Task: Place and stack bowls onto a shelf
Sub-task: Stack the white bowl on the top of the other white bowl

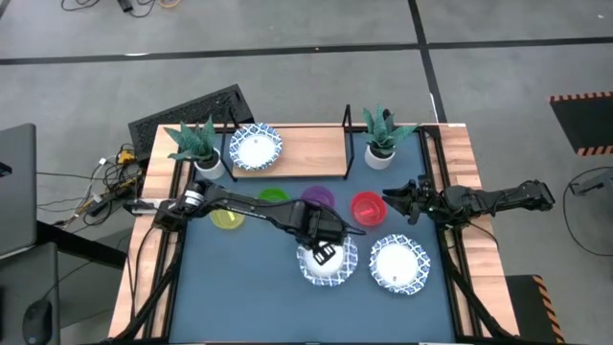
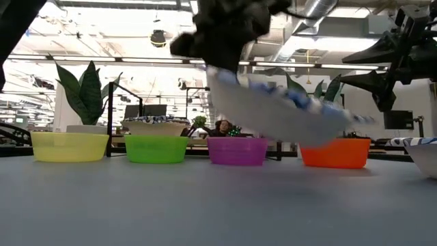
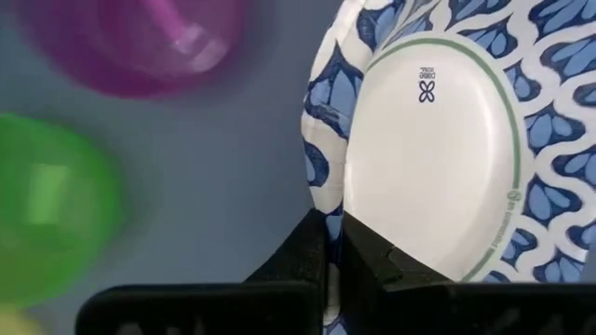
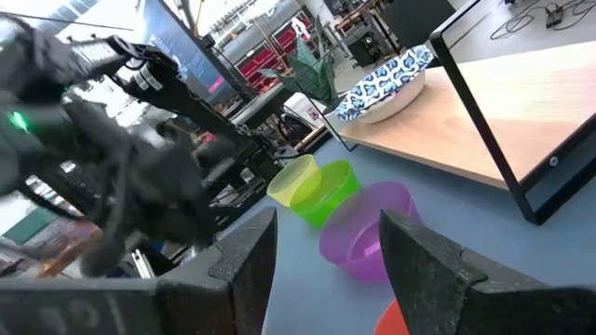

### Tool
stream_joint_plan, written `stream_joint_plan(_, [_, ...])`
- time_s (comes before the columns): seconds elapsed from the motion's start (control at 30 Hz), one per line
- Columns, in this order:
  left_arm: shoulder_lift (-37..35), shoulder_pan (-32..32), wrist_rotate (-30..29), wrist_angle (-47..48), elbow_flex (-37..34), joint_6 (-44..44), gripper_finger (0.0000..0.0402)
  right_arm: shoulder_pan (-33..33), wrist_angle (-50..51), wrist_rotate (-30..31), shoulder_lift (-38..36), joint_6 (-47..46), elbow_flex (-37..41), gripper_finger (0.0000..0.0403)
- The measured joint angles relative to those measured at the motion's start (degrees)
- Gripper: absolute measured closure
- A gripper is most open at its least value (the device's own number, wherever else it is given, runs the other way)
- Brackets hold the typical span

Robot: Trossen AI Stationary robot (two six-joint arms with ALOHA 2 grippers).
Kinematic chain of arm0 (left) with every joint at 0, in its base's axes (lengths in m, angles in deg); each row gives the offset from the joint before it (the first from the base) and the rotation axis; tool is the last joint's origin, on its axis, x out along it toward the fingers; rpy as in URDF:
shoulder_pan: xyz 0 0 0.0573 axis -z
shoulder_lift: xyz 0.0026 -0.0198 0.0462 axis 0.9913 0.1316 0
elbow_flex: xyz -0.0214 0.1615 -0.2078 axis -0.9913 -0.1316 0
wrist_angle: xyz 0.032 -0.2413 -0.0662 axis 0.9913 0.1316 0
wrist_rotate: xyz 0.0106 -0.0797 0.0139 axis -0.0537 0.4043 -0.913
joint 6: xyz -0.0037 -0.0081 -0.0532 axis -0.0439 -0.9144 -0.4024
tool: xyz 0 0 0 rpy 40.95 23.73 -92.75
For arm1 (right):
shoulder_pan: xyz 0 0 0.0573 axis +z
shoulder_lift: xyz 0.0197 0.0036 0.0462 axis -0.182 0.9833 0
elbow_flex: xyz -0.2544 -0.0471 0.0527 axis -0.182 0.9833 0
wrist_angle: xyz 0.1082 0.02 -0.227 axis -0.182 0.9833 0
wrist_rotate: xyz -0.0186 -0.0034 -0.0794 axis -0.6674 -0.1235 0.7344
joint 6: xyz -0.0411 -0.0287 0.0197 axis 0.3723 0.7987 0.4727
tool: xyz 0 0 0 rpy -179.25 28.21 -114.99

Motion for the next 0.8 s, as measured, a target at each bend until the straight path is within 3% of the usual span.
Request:
stream_joint_plan(0.23, [-0.1, -3.4, -7.3, 15.3, 14.4, 8.4, 0.0401, 0.0, 0.0, 0.0, 0.0, 0.0, 0.0, 0.0188])
stream_joint_plan(0.47, [-6.5, -12.0, -11.3, 14.5, 12.2, 13.2, 0.0401, 0.0, 0.1, -0.1, 0.0, 0.0, 0.0, 0.0188])
stream_joint_plan(0.53, [-8.0, -14.8, -13.1, 14.1, 12.2, 18.1, 0.0402, 0.0, 0.3, -0.2, 0.0, 0.0, 0.0, 0.0188])
stream_joint_plan(0.8, [-11.1, -29.0, -3.3, 14.1, 12.2, 46.6, 0.0401, 0.0, 0.4, -0.1, 0.0, 0.0, 0.0, 0.0188])
